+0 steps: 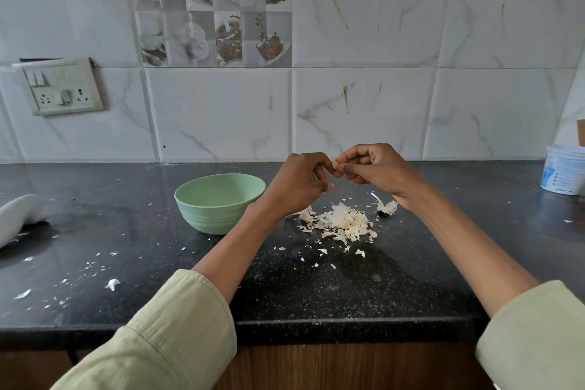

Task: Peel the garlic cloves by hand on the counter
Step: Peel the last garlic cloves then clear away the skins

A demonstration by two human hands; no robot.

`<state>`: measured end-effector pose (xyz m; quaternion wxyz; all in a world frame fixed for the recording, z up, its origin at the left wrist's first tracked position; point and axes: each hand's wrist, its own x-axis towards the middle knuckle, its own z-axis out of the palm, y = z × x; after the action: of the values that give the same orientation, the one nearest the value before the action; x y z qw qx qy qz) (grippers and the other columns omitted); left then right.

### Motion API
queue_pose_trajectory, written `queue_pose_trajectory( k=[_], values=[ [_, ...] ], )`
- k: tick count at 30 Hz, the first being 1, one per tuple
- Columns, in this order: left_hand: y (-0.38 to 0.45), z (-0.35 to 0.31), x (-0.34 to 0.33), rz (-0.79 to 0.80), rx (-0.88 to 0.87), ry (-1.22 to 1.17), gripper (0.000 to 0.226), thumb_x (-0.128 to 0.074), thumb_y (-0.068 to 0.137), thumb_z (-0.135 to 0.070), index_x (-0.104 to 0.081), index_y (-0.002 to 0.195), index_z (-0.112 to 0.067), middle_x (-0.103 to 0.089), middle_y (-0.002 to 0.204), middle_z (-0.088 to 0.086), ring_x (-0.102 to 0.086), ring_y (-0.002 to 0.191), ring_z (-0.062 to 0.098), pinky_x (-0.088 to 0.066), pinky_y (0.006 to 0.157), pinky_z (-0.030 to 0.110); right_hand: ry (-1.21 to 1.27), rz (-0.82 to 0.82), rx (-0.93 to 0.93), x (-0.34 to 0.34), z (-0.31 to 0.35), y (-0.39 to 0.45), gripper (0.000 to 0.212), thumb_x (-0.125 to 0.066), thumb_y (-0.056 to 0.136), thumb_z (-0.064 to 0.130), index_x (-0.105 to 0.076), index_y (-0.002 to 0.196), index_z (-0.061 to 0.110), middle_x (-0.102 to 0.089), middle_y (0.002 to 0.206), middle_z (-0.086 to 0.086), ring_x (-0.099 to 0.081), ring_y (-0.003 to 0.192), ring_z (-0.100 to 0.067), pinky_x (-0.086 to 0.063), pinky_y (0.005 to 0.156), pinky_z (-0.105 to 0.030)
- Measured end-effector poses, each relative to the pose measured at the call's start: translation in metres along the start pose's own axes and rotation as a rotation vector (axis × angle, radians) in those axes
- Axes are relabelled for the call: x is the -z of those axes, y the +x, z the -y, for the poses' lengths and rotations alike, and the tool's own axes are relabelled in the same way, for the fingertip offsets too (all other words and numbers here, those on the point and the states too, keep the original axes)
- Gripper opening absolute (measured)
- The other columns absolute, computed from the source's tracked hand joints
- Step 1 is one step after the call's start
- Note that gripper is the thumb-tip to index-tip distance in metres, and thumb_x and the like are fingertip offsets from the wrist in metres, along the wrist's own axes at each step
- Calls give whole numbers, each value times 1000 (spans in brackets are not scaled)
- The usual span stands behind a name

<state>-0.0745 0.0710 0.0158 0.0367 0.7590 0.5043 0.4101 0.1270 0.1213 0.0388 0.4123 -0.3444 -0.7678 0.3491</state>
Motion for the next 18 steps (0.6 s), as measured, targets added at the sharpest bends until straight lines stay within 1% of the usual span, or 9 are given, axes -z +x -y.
queue_pose_trajectory(
  k=[1,3,5,7,9,11,13,15,18],
  values=[
    [0,0,0,-2,12,-4,17,-71,94,-2,-75,104,-16,-74,72,0,-71,63,17,-59,63,32,-1,-3,1,0,0,0,23,-83,91,24,-78,110,13,-82,91,-2,-71,81,-5,-58,75,-18],
    [0,-1,0,-12,26,7,18,-59,102,-4,-74,102,-13,-73,68,3,-70,56,20,-57,57,29,-3,-23,2,0,0,0,22,-83,91,23,-78,110,13,-82,90,-2,-71,80,-6,-58,75,-18],
    [-1,-3,1,-25,21,17,19,-56,107,-12,-74,101,-15,-72,66,2,-68,52,18,-58,56,32,0,-39,-2,1,0,0,22,-84,90,22,-78,109,12,-82,89,-2,-71,80,-6,-58,76,-20],
    [-1,-4,1,-40,11,30,13,-61,107,-21,-73,104,-18,-72,67,-2,-68,54,13,-59,59,36,-1,-41,-8,1,-1,0,24,-86,89,24,-78,109,13,-82,89,-3,-71,80,-6,-59,77,-22],
    [0,-6,1,-74,23,18,8,-70,101,-26,-72,108,-22,-73,74,-7,-68,62,6,-59,64,35,6,-42,-12,1,-1,0,24,-86,87,24,-79,108,13,-81,88,-3,-71,79,-6,-59,77,-22],
    [1,-8,2,-132,46,-53,15,-80,94,-26,-73,107,-23,-73,80,-7,-70,68,10,-58,67,34,34,-38,-11,2,0,0,23,-86,88,20,-78,107,11,-81,86,-4,-71,78,-6,-59,75,-20],
    [1,-11,4,-182,56,-136,16,-84,90,-21,-74,101,-18,-74,81,-3,-72,69,15,-58,66,29,54,-18,-5,2,1,-1,21,-84,90,16,-77,108,9,-81,86,-4,-71,78,-6,-58,73,-18],
    [1,-13,5,-204,67,-207,15,-86,88,-18,-74,96,-14,-76,80,-1,-73,67,13,-56,65,21,59,5,11,1,1,-1,20,-82,91,11,-75,110,6,-81,87,-6,-73,81,-6,-57,73,-18],
    [0,-16,6,-241,87,-223,12,-85,89,-19,-75,91,-14,-77,78,-4,-72,69,7,-52,66,13,69,71,48,-2,4,-4,24,-80,91,5,-71,114,4,-82,95,-10,-77,94,-13,-58,77,-19]
  ],
)
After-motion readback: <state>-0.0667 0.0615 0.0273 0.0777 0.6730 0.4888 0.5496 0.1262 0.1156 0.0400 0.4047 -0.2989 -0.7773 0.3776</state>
